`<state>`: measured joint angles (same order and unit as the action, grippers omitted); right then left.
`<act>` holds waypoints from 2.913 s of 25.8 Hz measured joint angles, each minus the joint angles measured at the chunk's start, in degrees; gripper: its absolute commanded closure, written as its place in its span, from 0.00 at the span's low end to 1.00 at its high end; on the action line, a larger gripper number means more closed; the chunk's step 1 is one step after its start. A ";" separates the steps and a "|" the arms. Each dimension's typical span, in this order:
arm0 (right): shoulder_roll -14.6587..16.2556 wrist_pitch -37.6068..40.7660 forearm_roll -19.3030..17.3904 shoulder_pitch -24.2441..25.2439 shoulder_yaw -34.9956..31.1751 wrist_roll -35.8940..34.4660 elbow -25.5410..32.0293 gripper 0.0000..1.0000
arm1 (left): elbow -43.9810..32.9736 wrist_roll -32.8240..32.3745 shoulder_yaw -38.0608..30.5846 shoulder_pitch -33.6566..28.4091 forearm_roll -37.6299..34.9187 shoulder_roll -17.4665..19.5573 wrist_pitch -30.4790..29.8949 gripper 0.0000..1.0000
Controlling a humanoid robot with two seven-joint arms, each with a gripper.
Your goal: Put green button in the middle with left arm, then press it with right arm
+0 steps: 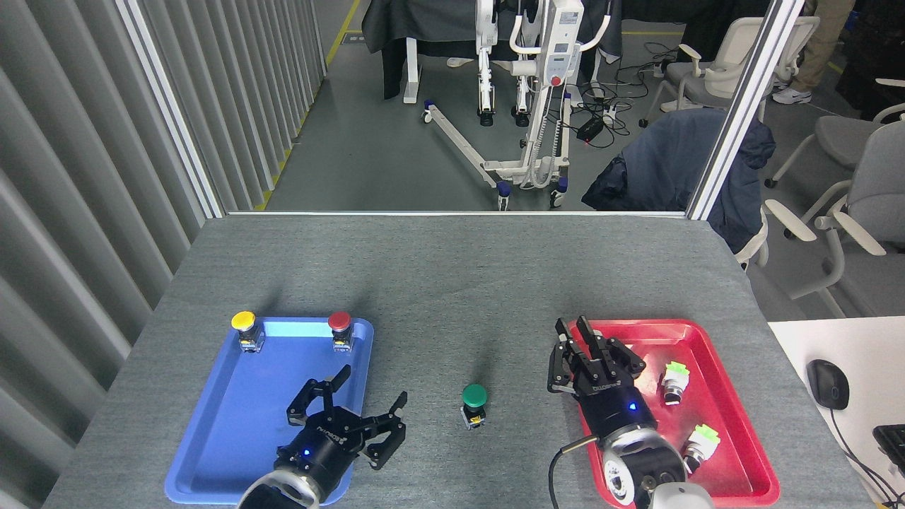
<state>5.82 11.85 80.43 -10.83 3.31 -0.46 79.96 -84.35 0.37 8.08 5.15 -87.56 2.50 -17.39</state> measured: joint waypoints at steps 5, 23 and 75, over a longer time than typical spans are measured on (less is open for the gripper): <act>-0.10 1.21 -0.44 -2.40 8.57 6.39 -4.97 1.00 | -3.51 0.00 -7.84 -0.70 0.21 -0.01 0.40 0.02; -1.58 2.24 -0.80 -3.47 13.05 11.47 -11.39 1.00 | -6.05 -0.13 -12.50 -1.66 0.34 -2.91 5.83 0.02; -5.64 -6.43 5.82 8.68 -17.42 0.34 9.10 0.00 | -6.37 2.54 -11.94 -1.80 0.38 -3.03 5.33 0.02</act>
<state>0.19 5.41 86.26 -2.15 -14.11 -0.11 89.06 -90.72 2.92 -3.85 3.35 -87.19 -0.54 -12.06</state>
